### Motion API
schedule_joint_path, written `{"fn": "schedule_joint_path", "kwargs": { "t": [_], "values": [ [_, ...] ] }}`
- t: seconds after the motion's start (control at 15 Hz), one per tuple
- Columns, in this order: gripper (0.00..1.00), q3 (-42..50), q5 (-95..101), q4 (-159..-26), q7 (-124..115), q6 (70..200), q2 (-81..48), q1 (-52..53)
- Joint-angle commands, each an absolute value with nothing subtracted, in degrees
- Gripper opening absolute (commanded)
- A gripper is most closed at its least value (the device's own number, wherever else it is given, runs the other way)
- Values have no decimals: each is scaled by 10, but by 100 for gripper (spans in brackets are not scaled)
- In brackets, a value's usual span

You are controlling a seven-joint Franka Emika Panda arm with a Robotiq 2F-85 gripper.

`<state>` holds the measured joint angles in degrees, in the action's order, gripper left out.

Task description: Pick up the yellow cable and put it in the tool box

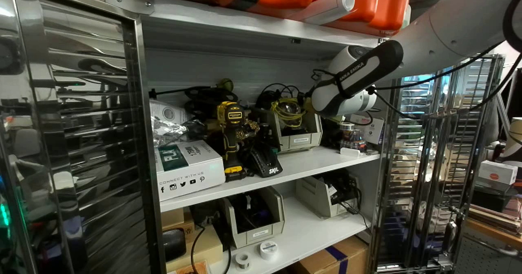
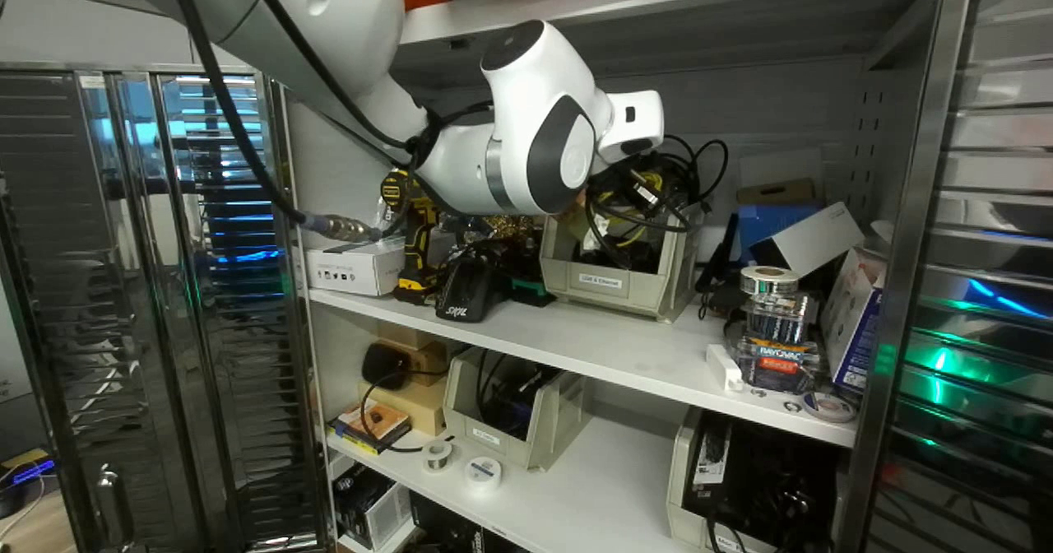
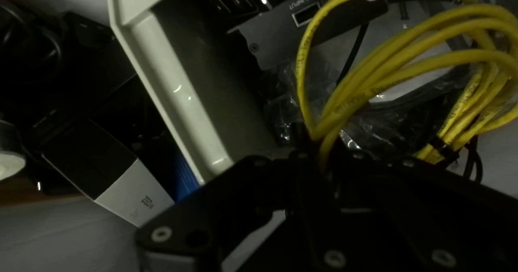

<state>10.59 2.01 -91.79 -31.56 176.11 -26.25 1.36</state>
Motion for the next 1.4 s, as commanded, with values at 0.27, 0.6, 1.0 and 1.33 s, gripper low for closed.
{"fn": "schedule_joint_path", "kwargs": {
  "t": [0.27, 0.6, 1.0, 1.33],
  "values": [
    [73, 126, 38, -896, -310, 1744, -260, 26],
    [100, 94, 38, -936, -277, 1708, -221, 11],
    [100, 73, 33, -1027, -210, 1703, -152, 0],
    [100, 62, 30, -1160, -154, 1775, -85, -7]
  ]
}}
